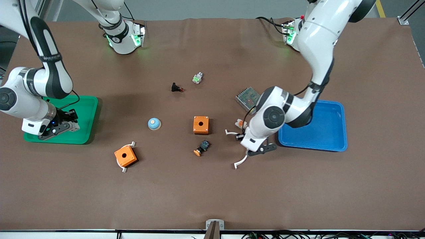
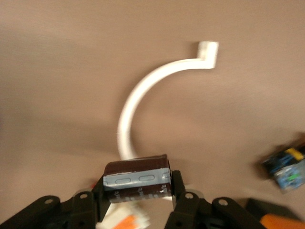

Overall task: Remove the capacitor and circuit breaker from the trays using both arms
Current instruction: 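Carry the breaker with the right gripper while the left gripper carries the capacitor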

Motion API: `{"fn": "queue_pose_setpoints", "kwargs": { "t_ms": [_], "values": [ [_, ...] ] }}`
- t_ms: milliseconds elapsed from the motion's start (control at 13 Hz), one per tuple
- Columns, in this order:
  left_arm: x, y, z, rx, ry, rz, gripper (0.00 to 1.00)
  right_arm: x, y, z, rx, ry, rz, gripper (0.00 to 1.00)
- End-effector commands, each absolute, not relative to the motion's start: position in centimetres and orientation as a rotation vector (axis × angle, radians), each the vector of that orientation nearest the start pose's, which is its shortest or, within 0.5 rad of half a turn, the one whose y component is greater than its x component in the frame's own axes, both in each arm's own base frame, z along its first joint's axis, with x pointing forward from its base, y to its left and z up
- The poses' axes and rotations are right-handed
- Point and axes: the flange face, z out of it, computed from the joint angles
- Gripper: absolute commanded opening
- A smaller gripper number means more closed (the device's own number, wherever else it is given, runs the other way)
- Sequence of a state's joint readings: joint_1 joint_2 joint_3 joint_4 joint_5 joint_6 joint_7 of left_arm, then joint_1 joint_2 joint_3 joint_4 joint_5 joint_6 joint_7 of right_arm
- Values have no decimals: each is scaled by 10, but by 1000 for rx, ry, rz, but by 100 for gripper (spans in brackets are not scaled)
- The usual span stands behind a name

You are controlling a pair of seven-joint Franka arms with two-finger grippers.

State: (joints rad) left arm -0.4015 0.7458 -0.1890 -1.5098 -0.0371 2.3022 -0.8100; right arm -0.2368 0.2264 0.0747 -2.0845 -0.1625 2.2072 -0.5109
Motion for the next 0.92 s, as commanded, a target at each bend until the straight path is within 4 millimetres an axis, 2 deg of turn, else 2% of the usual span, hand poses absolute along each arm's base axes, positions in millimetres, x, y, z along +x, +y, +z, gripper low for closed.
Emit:
{"fn": "queue_pose_setpoints", "kwargs": {
  "t_ms": [0,231,308,385,462,538,615,692,846],
  "values": [
    [612,-409,215,-3312,-625,1,13,567,-12,348,-3165,-551,218,0],
    [610,-426,206,-3363,-683,-100,21,573,111,365,-3234,-301,129,0],
    [612,-427,201,-3370,-702,-117,25,574,153,362,-3232,-207,108,0],
    [614,-427,201,-3379,-710,-139,33,576,188,359,-3223,-143,97,0],
    [614,-427,201,-3384,-716,-151,48,578,219,350,-3208,-85,106,0],
    [613,-429,201,-3386,-714,-151,69,579,247,337,-3189,-32,123,0],
    [611,-432,201,-3387,-703,-152,81,579,275,326,-3178,0,133,0],
    [612,-432,204,-3389,-701,-161,86,586,288,314,-3171,46,144,0],
    [614,-431,216,-3394,-699,-184,87,597,303,287,-3122,116,175,1]
  ]
}}
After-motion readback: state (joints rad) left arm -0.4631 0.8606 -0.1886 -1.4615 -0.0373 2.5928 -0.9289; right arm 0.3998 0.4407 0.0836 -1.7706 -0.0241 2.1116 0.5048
